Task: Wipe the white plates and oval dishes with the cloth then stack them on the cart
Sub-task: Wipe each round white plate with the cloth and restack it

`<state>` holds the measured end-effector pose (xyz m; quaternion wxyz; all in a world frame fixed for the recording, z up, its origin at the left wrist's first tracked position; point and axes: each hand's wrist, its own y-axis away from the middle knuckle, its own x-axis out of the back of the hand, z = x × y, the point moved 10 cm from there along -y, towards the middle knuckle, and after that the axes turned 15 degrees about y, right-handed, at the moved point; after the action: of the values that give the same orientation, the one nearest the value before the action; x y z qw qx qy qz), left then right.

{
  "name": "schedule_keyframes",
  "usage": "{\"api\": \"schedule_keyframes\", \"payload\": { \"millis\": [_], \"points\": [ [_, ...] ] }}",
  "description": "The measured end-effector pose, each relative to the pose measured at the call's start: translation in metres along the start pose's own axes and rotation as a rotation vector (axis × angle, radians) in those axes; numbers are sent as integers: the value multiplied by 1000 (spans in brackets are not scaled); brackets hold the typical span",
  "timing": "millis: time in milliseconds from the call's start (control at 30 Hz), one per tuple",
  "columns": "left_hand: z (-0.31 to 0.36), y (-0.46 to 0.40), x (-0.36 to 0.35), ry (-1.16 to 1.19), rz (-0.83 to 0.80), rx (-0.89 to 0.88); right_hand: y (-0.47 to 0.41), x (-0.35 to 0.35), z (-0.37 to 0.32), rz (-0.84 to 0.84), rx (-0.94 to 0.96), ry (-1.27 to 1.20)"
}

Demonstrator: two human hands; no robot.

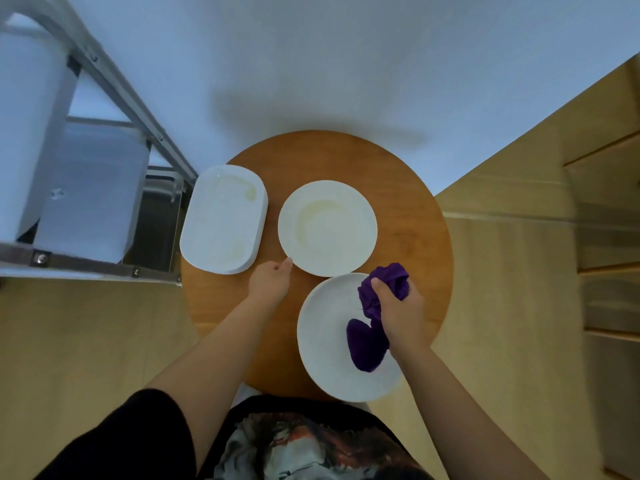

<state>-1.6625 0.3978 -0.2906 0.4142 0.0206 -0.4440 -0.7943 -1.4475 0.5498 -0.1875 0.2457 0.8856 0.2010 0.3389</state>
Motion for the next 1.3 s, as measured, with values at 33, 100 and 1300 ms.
{"api": "schedule_keyframes", "payload": {
  "millis": [33,100,1300],
  "points": [
    [-1,-8,-2,31,2,39,-1,-4,-5,-4,3,-21],
    [0,-23,-7,1,-4,77,-2,-12,-12,-8,9,-46],
    [63,113,16,567,-223,-191,12,4,2,-168,-198,-417]
  ]
}}
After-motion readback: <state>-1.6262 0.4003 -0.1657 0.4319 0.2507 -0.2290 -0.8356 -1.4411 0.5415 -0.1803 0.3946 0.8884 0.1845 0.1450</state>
